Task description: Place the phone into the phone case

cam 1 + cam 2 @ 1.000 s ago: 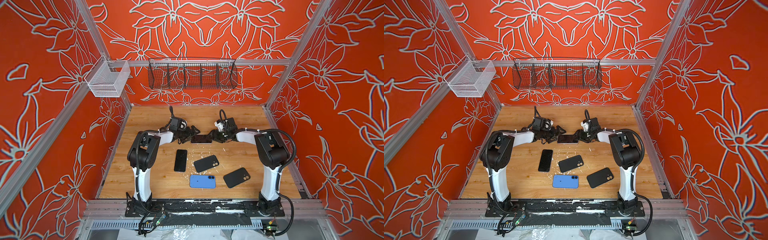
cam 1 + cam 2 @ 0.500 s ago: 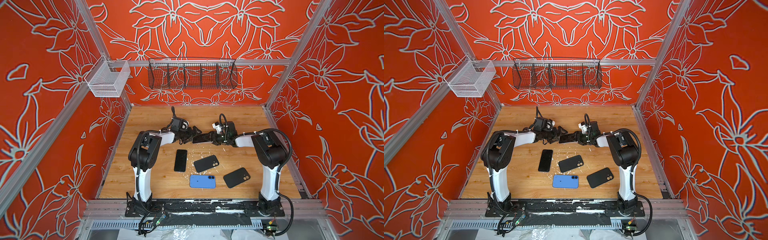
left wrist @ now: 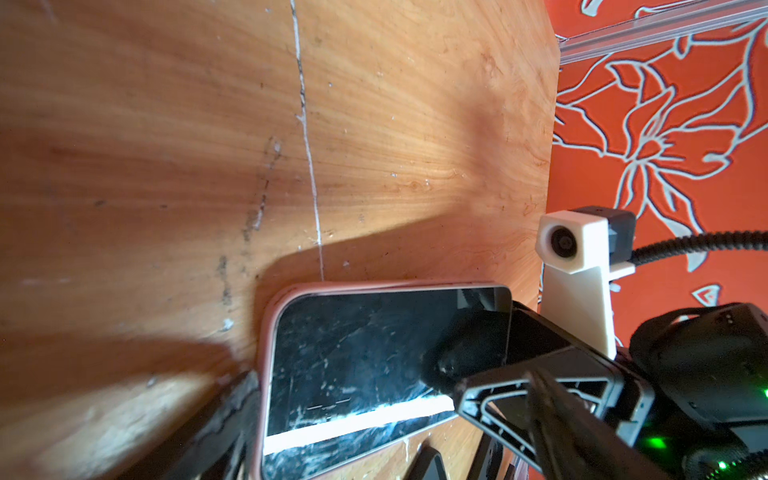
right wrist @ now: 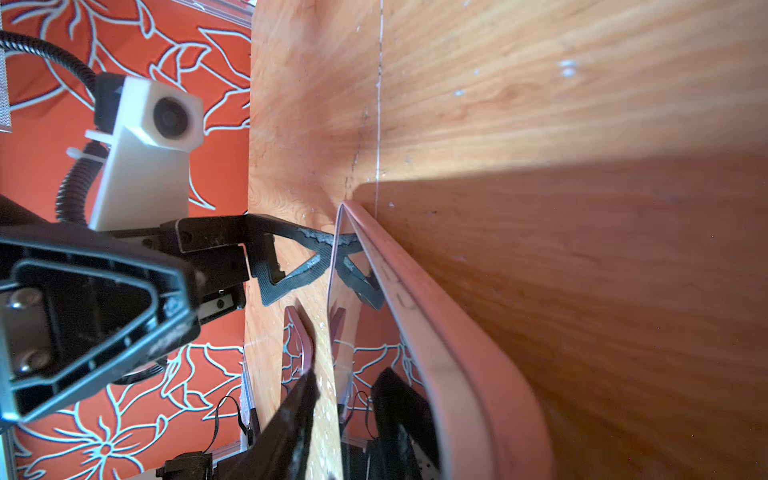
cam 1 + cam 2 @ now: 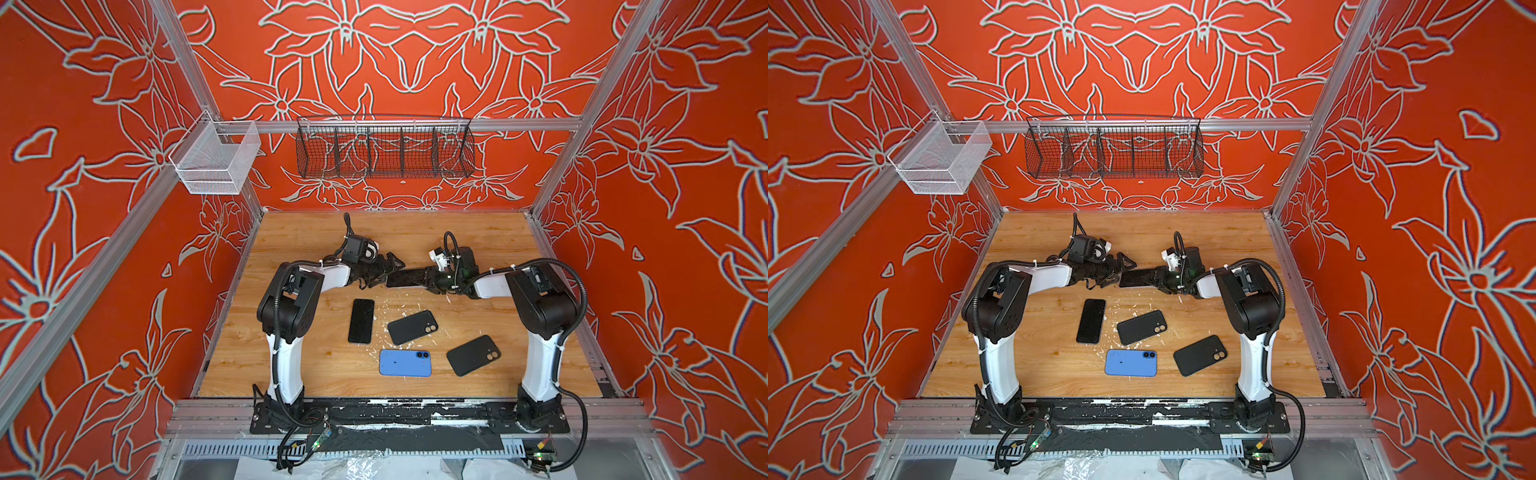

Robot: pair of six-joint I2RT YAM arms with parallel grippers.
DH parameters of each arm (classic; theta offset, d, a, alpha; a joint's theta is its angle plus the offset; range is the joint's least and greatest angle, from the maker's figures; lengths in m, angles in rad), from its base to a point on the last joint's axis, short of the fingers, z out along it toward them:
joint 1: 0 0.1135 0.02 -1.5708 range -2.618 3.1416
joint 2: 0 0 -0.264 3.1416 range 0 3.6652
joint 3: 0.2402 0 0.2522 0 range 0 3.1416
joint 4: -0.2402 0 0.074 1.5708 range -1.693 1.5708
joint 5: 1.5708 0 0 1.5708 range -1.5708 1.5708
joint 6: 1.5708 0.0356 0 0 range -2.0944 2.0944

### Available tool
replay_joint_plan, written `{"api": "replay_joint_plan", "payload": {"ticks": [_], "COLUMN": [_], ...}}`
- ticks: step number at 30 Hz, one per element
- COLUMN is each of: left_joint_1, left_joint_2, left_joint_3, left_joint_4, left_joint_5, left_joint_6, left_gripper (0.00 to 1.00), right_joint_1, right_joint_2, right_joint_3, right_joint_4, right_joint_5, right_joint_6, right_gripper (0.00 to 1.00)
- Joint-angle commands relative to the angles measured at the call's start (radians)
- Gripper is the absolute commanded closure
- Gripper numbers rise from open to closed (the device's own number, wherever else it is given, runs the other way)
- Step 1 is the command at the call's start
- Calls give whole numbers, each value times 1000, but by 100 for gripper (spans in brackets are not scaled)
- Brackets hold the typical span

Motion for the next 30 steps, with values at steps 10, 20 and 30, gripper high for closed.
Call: {"api": "replay_joint_plan", "payload": {"ticks": [10, 20, 30], "left_joint_1": [-6, -6, -4], "left_joint_2": [-7, -15, -32], "left_joint_3": [-8, -15, -18], "left_joint_4": [21, 36, 66], "left_joint_5": [19, 16, 15], "left_joint_6": [2, 1, -5], "left_gripper": [2, 2, 1], "right_joint_1": [-20, -21, -21], "right_joint_2": [-65, -81, -93], "right_joint_3": [-8, -8, -2], "right_joint_4": [38, -9, -32], "right_joint_5": [3, 12, 18], "right_joint_6": [17, -10, -17], "right_gripper": [68, 88, 100]}}
